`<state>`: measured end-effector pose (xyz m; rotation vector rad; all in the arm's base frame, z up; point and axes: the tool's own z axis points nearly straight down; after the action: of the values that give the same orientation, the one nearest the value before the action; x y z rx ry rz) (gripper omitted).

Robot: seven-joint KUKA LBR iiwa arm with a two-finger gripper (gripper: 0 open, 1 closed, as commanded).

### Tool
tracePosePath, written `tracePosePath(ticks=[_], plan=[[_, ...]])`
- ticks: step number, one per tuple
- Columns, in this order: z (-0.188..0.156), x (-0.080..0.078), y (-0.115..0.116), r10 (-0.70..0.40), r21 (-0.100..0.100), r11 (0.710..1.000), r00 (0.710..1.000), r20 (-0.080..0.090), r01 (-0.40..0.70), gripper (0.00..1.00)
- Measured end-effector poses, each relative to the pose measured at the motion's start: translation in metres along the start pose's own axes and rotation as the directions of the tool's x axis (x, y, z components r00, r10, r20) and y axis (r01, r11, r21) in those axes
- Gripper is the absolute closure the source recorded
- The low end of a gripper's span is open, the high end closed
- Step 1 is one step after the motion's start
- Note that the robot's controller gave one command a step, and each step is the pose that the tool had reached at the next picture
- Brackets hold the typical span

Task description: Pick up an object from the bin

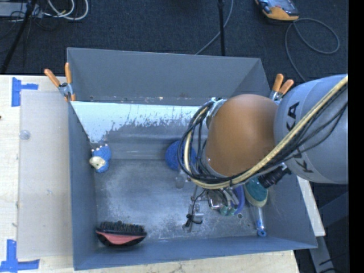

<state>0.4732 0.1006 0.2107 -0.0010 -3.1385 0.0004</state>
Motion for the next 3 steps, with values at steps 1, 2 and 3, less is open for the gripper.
tracePosePath(ticks=[1,2,3], plan=[[0.0,-0.001,0.0,0.0,0.0,1.0,1.0,0.0,0.0,0.0],[-0.013,-0.013,0.037,-0.161,-0.003,0.987,0.987,0.002,0.161,0.0],[-0.002,-0.009,0.029,-0.203,0.004,0.979,0.979,0.0,0.203,0.0]])
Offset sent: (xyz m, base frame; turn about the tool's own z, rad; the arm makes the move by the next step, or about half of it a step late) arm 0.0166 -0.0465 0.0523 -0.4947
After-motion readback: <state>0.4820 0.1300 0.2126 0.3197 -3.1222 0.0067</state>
